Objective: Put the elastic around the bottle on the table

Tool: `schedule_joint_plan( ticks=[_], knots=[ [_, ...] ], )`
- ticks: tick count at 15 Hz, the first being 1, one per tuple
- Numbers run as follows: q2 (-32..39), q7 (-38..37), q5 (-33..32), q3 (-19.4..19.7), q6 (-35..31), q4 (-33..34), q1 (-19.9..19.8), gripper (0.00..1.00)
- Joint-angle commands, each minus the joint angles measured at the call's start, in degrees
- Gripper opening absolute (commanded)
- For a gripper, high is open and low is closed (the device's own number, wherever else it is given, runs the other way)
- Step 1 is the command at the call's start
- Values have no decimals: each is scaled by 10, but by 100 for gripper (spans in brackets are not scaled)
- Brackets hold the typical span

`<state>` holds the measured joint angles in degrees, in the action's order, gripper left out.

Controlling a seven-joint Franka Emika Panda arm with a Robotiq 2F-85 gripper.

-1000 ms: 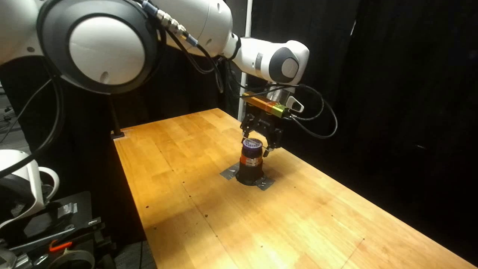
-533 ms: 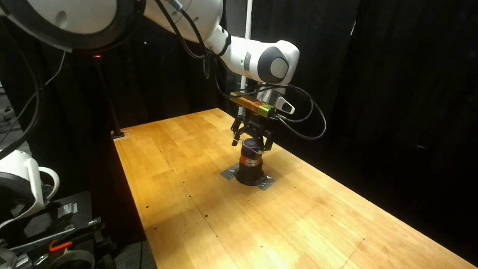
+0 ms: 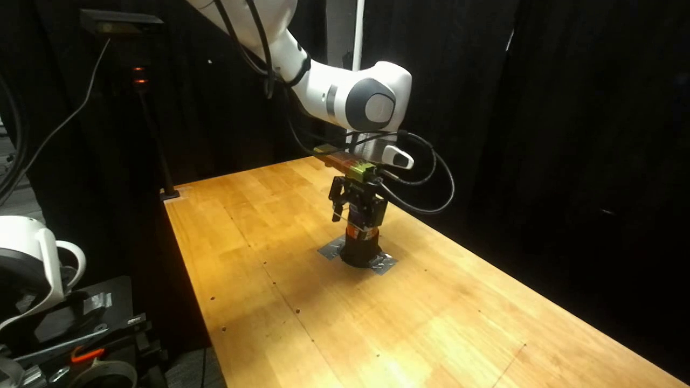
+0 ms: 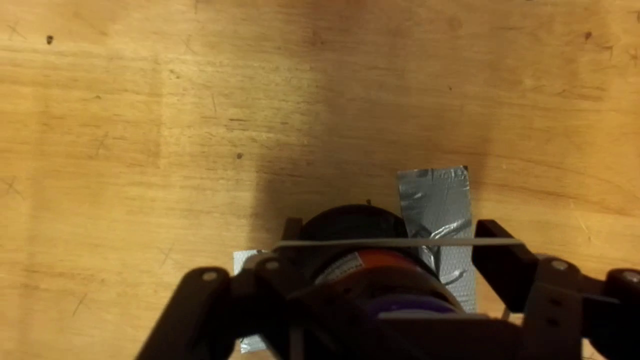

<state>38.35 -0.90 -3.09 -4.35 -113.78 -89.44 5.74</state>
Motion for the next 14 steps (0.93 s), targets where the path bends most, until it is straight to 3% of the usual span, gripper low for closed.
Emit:
schedule_joint_plan(
  ticks=[1, 6, 10, 11, 14],
  knots=[
    [-79, -42, -22, 18, -128, -138, 16, 59],
    [-146, -118, -70, 43, -295, -283, 43, 19],
    [-193, -212, -154, 93, -424, -405, 87, 13],
    [-205, -247, -194, 117, -462, -436, 107, 16],
    [-206, -389, -351, 237, -568, -480, 204, 18]
  ],
)
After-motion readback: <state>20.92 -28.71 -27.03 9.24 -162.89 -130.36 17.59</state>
